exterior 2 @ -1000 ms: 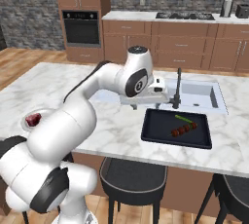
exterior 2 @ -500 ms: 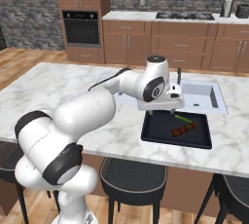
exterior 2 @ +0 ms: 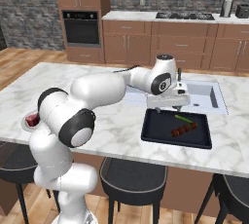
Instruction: Create a steak meal by picking up the steak and asparagus from the tray and placing them on the plate. Leave the kebabs on the tray.
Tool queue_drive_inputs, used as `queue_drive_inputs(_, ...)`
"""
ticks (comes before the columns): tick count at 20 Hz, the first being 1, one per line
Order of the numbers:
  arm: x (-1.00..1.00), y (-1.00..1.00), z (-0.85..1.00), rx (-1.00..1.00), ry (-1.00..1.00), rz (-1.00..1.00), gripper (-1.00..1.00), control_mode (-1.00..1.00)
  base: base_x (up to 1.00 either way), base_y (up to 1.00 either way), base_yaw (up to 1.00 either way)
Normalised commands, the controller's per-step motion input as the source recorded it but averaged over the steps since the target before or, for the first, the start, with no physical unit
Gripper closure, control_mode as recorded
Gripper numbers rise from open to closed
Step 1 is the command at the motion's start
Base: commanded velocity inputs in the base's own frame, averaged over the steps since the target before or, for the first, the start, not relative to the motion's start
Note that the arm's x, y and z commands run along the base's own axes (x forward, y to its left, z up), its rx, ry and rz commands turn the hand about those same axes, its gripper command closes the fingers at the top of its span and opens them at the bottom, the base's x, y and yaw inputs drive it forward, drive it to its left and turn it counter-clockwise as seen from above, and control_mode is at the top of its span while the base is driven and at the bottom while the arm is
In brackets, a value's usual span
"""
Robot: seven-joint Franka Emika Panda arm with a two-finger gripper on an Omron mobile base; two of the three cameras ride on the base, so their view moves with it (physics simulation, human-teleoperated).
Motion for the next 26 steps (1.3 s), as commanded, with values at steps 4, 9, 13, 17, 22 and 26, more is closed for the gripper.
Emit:
queue_drive_inputs(4, 0.47, -0.22, -0.32, 0.04, 0.04, 0.03, -1.0, -1.0, 0.0, 0.0, 0.0)
queue_drive_inputs(9, 0.47, -0.17, -0.33, 0.07, 0.01, 0.05, -1.0, -1.0, 0.0, 0.0, 0.0)
queue_drive_inputs(13, 0.39, -0.14, -0.29, 0.08, 0.0, 0.06, -1.0, -1.0, 0.0, 0.0, 0.0)
queue_drive_inputs(17, 0.3, -0.12, -0.29, 0.07, 0.0, 0.04, -1.0, -1.0, 0.0, 0.0, 0.0)
queue_drive_inputs(22, 0.27, -0.06, -0.29, 0.02, 0.0, 0.03, -1.0, -1.0, 0.0, 0.0, 0.0)
queue_drive_inputs(26, 0.21, -0.04, -0.29, 0.0, 0.0, 0.01, -1.0, -1.0, 0.0, 0.0, 0.0)
